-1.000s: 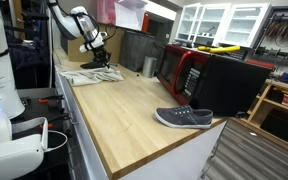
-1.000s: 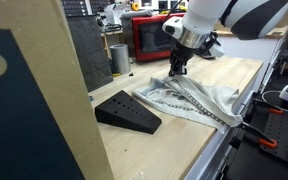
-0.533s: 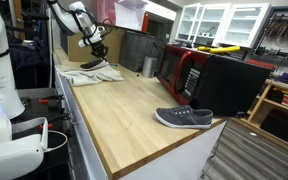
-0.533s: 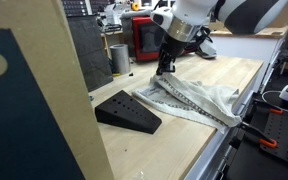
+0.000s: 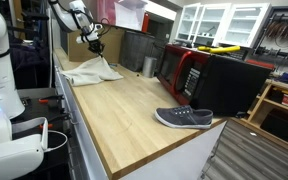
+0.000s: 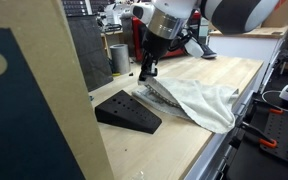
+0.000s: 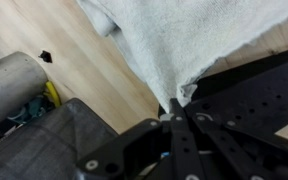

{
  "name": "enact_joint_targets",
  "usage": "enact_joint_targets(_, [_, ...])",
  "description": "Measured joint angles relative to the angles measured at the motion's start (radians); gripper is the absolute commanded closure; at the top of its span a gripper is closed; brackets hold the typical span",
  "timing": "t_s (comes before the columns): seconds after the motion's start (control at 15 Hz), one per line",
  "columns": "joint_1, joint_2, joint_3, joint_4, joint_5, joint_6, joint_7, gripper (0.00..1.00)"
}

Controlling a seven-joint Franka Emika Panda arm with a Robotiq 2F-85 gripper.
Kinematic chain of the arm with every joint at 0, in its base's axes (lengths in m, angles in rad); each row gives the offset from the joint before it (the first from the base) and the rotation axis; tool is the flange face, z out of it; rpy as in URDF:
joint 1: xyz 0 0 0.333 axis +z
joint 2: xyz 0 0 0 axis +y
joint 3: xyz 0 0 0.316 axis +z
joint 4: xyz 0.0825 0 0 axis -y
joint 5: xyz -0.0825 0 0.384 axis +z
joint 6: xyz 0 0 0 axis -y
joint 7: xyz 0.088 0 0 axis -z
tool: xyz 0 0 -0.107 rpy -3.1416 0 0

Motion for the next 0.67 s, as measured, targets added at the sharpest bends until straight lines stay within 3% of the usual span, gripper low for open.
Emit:
enact_joint_targets(0.13, [0.005,0.015,0.006,0.03,0.01,0.0,-0.007,0.65])
enact_joint_targets(0.47, [0.01,0.027,0.012,0.06,0.017,0.0,-0.012,0.27])
enact_joint_targets(0.67, [0.006,0.019,0.011,0.055,0.077,0.022,-0.038,0.05])
